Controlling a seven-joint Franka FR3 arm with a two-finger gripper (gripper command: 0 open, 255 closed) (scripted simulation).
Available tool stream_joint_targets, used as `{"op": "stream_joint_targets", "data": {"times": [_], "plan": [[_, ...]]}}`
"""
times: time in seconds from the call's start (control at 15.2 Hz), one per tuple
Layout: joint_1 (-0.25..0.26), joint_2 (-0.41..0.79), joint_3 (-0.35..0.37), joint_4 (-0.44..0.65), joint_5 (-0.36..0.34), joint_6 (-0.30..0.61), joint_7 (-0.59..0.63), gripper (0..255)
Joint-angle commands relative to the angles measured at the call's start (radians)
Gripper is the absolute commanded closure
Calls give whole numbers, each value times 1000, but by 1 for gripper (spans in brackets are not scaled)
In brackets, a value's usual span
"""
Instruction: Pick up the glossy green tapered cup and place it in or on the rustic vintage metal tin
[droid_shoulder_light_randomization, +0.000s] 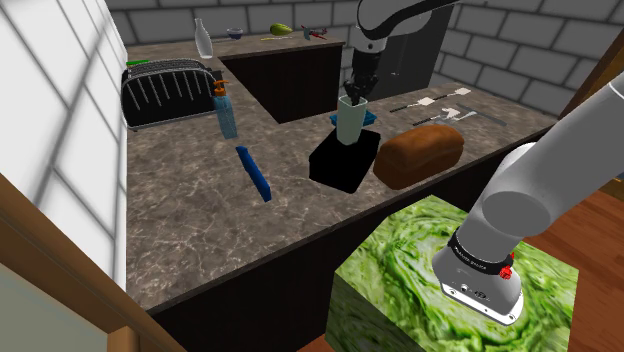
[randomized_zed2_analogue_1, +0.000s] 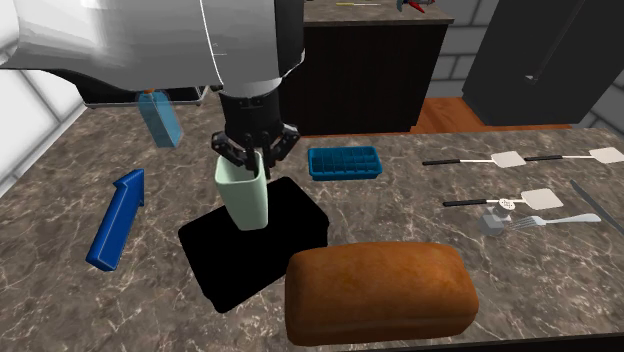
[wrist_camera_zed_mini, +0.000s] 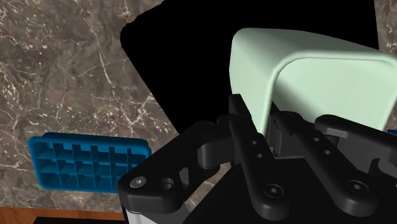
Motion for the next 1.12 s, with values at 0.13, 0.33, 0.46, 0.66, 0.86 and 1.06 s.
{"op": "stream_joint_targets", "data": {"times": [0.13, 0.33, 0.46, 0.66, 0.86, 1.06], "plan": [[-1, 1, -2, -9, 0, 11, -2, 255], [-1, 1, -2, -9, 0, 11, -2, 255], [-1, 1, -2, -9, 0, 12, -2, 0], [-1, 1, -2, -9, 0, 12, -2, 0], [-1, -9, 0, 15, -1, -23, -1, 0], [-1, -30, 4, 90, -3, -118, 1, 0]]}}
